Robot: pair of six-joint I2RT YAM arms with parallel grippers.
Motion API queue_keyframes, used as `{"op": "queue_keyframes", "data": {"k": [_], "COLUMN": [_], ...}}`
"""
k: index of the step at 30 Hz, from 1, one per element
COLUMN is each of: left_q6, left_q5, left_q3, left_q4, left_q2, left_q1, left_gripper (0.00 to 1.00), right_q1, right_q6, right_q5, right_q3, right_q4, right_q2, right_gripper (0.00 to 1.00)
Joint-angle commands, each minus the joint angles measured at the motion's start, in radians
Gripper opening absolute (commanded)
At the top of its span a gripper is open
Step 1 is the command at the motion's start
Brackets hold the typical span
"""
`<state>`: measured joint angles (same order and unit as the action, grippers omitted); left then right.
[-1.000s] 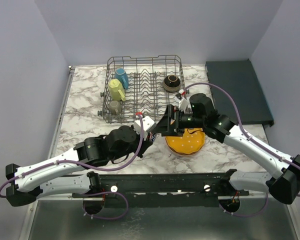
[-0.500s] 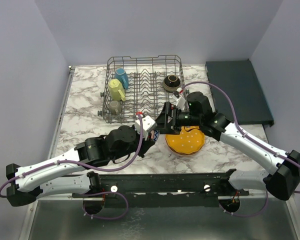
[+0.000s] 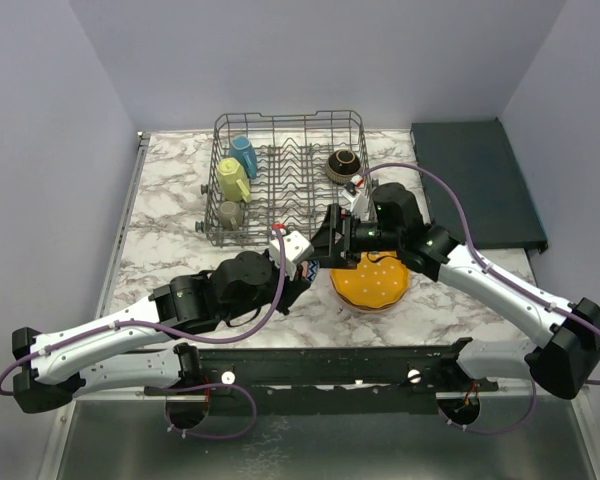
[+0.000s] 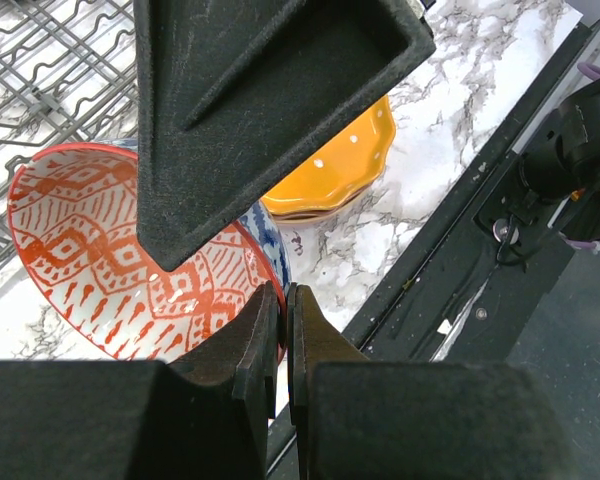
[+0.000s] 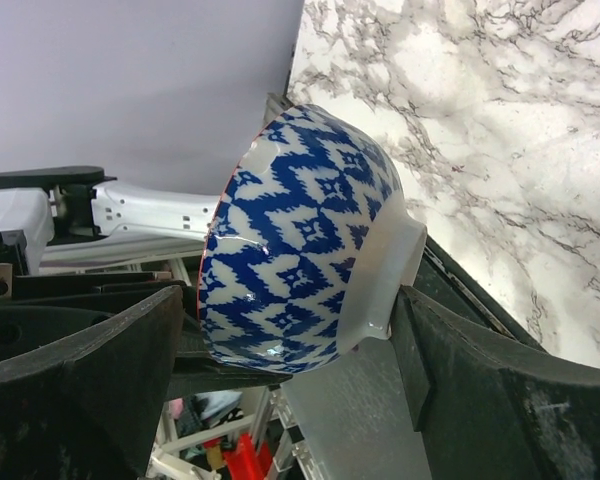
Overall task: Load the mixed dishes into the dish rack
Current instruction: Turn the bowl upside down on the dish rack.
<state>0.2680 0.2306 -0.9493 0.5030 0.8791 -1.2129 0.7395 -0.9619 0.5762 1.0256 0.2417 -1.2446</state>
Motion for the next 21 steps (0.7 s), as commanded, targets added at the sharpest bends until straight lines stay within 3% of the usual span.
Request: {"op": "queue_keyframes", "data": {"k": [1, 5, 16, 21], "left_q6": [-0.015, -0.016, -0.023, -0.017], "left_q5": [0.025, 0.029, 0.038, 0.048], "left_q3": [0.007, 0.009, 0.007, 0.006], "left_q4": [-0.064, -0.065, -0.069, -0.068], "left_q2": [-0.020, -0.019, -0.008, 0.004], "left_q1": [-0.004, -0.005, -0.005, -0.004], "left_gripper": [0.00, 0.00, 0.00, 0.02], "right_q1": [0.000, 0.000, 0.001, 0.001], "right_q6": [-0.011, -0.011, -0.014, -0.017], "right_q5": [0.055, 0.067, 0.077, 0.074], "right_q3": [0.012, 0.010, 0.006, 0.000], "right_q4": [-0.044, -0.047, -0.064, -0.080], "right_q2": [-0.013, -0.019, -0.017, -0.016], "right_gripper": [0.88, 0.85, 0.67, 0.47]}}
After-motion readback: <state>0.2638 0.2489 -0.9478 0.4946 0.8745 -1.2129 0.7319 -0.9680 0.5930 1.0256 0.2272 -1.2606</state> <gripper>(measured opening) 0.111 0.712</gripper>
